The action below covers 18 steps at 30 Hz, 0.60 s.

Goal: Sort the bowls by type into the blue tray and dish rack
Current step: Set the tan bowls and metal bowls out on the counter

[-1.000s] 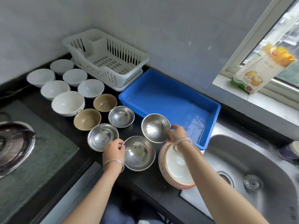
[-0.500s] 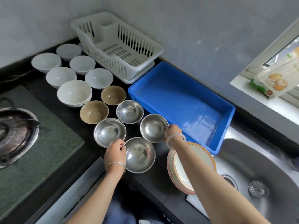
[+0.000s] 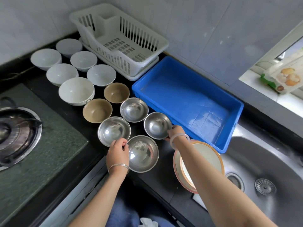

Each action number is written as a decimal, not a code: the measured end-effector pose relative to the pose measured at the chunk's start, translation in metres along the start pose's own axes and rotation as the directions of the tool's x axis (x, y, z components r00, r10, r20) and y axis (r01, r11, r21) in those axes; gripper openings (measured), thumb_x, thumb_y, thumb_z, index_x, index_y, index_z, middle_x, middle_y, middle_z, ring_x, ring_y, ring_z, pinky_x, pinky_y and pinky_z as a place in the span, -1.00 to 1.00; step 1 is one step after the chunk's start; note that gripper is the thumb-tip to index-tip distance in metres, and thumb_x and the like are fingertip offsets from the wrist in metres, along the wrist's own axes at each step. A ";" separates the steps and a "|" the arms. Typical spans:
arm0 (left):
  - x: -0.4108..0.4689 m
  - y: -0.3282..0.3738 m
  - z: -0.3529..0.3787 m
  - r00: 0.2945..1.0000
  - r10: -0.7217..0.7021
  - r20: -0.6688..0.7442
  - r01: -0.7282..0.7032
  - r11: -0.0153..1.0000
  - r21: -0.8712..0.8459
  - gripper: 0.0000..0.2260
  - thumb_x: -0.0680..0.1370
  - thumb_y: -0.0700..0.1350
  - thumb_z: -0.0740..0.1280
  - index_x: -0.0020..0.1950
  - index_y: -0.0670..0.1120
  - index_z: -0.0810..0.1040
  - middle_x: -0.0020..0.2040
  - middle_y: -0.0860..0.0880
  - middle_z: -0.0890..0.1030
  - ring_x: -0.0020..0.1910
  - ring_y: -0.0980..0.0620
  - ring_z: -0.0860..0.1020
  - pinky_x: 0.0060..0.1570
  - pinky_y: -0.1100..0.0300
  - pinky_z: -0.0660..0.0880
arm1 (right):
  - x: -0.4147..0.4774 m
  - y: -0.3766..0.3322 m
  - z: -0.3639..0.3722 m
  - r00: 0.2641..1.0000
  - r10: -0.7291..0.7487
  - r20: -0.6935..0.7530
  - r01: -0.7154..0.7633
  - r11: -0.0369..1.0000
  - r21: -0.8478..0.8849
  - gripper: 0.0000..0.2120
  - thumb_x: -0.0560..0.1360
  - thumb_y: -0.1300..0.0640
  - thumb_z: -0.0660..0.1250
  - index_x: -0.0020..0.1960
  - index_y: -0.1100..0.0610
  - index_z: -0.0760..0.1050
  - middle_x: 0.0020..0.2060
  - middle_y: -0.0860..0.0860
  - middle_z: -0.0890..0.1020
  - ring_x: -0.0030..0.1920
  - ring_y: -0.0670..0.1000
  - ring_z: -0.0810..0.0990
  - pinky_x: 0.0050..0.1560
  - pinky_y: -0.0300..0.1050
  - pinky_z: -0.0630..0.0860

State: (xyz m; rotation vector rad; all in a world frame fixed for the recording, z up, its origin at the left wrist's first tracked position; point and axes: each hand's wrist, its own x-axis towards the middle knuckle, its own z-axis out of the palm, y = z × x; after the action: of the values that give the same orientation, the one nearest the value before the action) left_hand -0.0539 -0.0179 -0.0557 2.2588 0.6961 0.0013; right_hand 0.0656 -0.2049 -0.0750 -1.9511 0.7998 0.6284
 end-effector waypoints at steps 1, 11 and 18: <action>0.000 0.000 -0.001 1.000 0.006 0.000 -0.006 1.000 -0.002 -0.91 0.49 -0.23 0.30 -0.08 -0.08 0.57 -0.08 -0.03 0.57 -0.21 -0.06 0.49 -0.29 0.13 0.44 | -0.001 0.000 0.000 1.000 0.003 0.011 -0.004 0.999 0.043 -0.75 0.49 0.35 0.20 0.15 0.24 0.46 0.03 0.23 0.57 0.03 0.26 0.57 0.01 0.18 0.60; 0.000 0.001 -0.001 1.000 0.017 -0.012 -0.017 1.000 -0.012 -0.82 0.51 -0.24 0.28 0.05 -0.08 0.60 0.01 -0.05 0.61 -0.15 -0.02 0.52 -0.25 0.20 0.39 | -0.016 0.001 -0.004 0.995 -0.042 0.086 0.038 0.998 0.050 -0.71 0.52 0.16 0.22 0.21 0.22 0.43 -0.12 0.12 0.54 -0.01 0.17 0.59 0.13 0.12 0.56; 0.000 0.024 -0.009 0.999 0.041 -0.003 -0.042 0.998 -0.053 -0.79 0.56 -0.16 0.21 0.12 -0.05 0.57 0.04 -0.07 0.64 -0.02 -0.08 0.60 -0.15 0.16 0.46 | -0.061 0.007 -0.045 0.915 -0.396 -0.083 0.349 0.876 -0.333 -0.64 0.56 0.05 0.16 0.33 0.09 0.40 0.19 0.08 0.57 0.16 0.14 0.53 0.04 -0.12 0.38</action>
State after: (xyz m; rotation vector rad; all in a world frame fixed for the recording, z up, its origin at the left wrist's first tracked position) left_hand -0.0441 -0.0253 -0.0337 2.2221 0.6426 0.0413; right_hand 0.0253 -0.2303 -0.0153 -2.3864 0.4018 0.3924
